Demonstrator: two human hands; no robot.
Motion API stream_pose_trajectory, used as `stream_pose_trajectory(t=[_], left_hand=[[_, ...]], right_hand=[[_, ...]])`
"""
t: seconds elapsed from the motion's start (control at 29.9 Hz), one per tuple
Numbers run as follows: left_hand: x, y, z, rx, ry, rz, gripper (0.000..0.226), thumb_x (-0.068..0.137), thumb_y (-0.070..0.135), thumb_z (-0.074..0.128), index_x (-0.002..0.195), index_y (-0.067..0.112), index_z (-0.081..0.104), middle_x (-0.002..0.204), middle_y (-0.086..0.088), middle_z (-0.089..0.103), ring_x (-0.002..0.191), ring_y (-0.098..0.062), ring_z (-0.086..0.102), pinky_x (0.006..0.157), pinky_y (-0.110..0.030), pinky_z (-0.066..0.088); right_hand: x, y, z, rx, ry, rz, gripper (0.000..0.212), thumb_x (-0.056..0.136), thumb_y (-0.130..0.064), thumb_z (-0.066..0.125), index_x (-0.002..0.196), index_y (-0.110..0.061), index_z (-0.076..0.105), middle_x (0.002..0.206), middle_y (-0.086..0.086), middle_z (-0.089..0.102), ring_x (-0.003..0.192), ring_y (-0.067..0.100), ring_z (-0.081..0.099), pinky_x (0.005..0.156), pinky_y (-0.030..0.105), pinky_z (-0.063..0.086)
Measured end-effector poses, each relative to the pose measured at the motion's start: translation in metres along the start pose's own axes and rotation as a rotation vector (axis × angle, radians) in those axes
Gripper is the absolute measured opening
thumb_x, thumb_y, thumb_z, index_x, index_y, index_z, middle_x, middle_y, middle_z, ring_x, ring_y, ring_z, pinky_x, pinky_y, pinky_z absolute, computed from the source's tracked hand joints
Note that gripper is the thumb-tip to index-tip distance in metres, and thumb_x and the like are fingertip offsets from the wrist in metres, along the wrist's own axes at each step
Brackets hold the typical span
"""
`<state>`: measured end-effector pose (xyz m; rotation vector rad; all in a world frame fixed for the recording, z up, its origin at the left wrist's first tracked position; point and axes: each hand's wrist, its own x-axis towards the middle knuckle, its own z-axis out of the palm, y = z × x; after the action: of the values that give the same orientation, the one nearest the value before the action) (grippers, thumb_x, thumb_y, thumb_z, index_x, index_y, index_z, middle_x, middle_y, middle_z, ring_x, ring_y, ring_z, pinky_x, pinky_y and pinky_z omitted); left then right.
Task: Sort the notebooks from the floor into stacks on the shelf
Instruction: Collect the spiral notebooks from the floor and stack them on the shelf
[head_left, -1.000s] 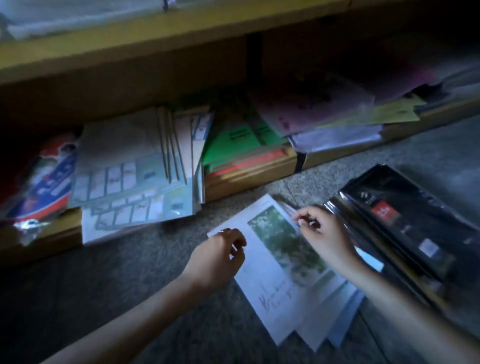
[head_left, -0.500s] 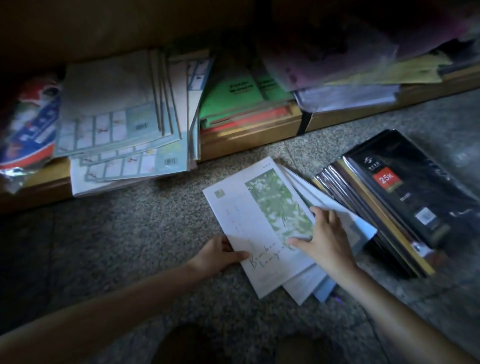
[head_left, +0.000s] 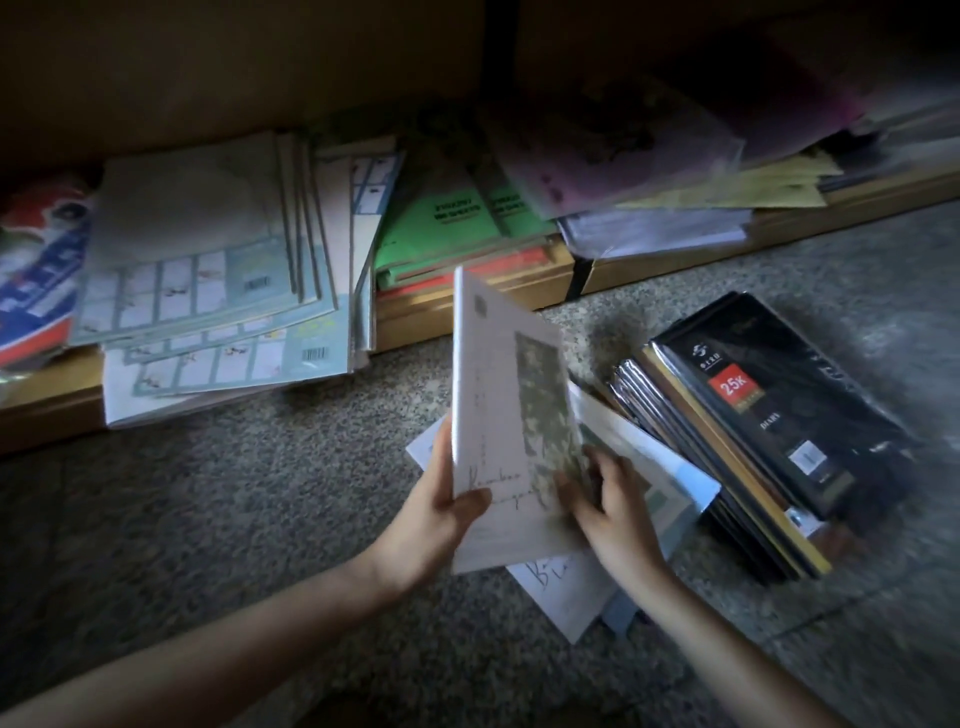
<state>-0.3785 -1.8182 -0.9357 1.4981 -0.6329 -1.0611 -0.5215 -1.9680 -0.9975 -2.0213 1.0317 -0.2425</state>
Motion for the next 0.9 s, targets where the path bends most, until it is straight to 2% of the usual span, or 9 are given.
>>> stream_pose_trajectory(t=[0.07, 0.13, 0.2, 0.3, 0.47, 0.6, 0.7, 0.8, 0.9], left_hand=[[0.001, 0.021, -0.004, 0.082, -0.027, 0.101, 0.074, 0.085, 0.008, 0.054, 0.139, 0.042, 0.017, 0.142, 0.021, 0.038, 0.130, 0.005, 0.037, 0.106, -0.020, 0.037], [0.002, 0.045, -0.006, 0.106, -0.057, 0.202, 0.071, 0.091, -0.001, 0.052, 0.141, 0.036, 0.019, 0.142, 0.027, 0.037, 0.132, 0.005, 0.035, 0.104, -0.015, 0.036], [0.003, 0.071, -0.007, 0.108, -0.083, 0.297, 0.066, 0.091, -0.005, 0.049, 0.141, 0.030, 0.023, 0.138, 0.028, 0.040, 0.130, 0.004, 0.037, 0.102, -0.012, 0.036], [0.009, 0.111, -0.007, 0.150, -0.062, 0.474, 0.065, 0.089, 0.006, 0.051, 0.142, 0.031, 0.024, 0.139, 0.016, 0.041, 0.131, -0.005, 0.039, 0.105, -0.022, 0.038], [0.032, 0.177, -0.007, 0.083, -0.008, 0.664, 0.060, 0.089, 0.007, 0.050, 0.139, 0.033, 0.030, 0.130, 0.011, 0.052, 0.118, -0.007, 0.052, 0.090, -0.021, 0.047], [0.046, 0.224, -0.008, 0.017, 0.061, 0.735, 0.054, 0.088, 0.004, 0.051, 0.134, 0.029, 0.039, 0.122, 0.001, 0.058, 0.107, -0.016, 0.058, 0.089, -0.039, 0.054], [0.052, 0.254, -0.007, -0.142, 0.085, 0.700, 0.053, 0.091, 0.002, 0.048, 0.135, 0.030, 0.040, 0.115, -0.001, 0.064, 0.092, -0.022, 0.066, 0.069, -0.043, 0.059], [0.061, 0.272, -0.007, -0.263, 0.145, 0.632, 0.047, 0.093, 0.005, 0.046, 0.132, 0.031, 0.046, 0.114, -0.005, 0.065, 0.094, -0.028, 0.067, 0.070, -0.047, 0.058], [0.073, 0.283, -0.010, -0.407, 0.177, 0.501, 0.039, 0.094, 0.005, 0.046, 0.128, 0.025, 0.048, 0.108, -0.010, 0.063, 0.078, -0.025, 0.070, 0.050, -0.042, 0.057]], right_hand=[[-0.002, -0.010, -0.009, 0.283, -0.060, 0.054, 0.040, 0.082, -0.062, 0.047, 0.111, -0.034, 0.049, 0.104, -0.013, 0.057, 0.105, 0.010, 0.056, 0.080, 0.020, 0.047], [-0.002, -0.021, -0.022, 0.459, -0.053, 0.075, 0.037, 0.081, -0.056, 0.049, 0.112, -0.035, 0.049, 0.106, -0.017, 0.060, 0.105, 0.003, 0.058, 0.073, 0.013, 0.047], [-0.001, -0.038, -0.042, 0.522, 0.051, 0.020, 0.030, 0.086, -0.054, 0.053, 0.108, -0.033, 0.050, 0.090, -0.019, 0.061, 0.081, -0.001, 0.062, 0.056, 0.009, 0.048], [0.009, -0.069, -0.077, 0.519, 0.176, -0.109, 0.022, 0.089, -0.050, 0.049, 0.092, -0.028, 0.050, 0.064, -0.009, 0.053, 0.045, 0.003, 0.049, 0.035, 0.015, 0.038], [0.043, -0.128, -0.127, 0.578, 0.377, -0.327, 0.028, 0.077, -0.054, 0.051, 0.083, -0.029, 0.060, 0.072, -0.007, 0.058, 0.065, 0.005, 0.055, 0.058, 0.017, 0.044], [0.072, -0.169, -0.157, 0.680, 0.378, -0.376, 0.011, 0.089, -0.037, 0.058, 0.084, -0.031, 0.065, 0.075, -0.011, 0.067, 0.072, 0.005, 0.062, 0.061, 0.021, 0.049], [0.089, -0.199, -0.184, 0.693, 0.355, -0.408, 0.018, 0.097, -0.022, 0.048, 0.098, -0.028, 0.065, 0.090, -0.011, 0.071, 0.082, 0.006, 0.065, 0.065, 0.022, 0.052], [0.102, -0.223, -0.205, 0.754, 0.306, -0.368, 0.026, 0.098, -0.023, 0.045, 0.118, -0.029, 0.060, 0.111, -0.006, 0.068, 0.097, 0.012, 0.064, 0.072, 0.030, 0.051], [0.111, -0.238, -0.212, 0.792, 0.280, -0.316, 0.027, 0.098, -0.024, 0.045, 0.123, -0.032, 0.053, 0.115, -0.005, 0.062, 0.086, 0.008, 0.062, 0.058, 0.023, 0.046]])
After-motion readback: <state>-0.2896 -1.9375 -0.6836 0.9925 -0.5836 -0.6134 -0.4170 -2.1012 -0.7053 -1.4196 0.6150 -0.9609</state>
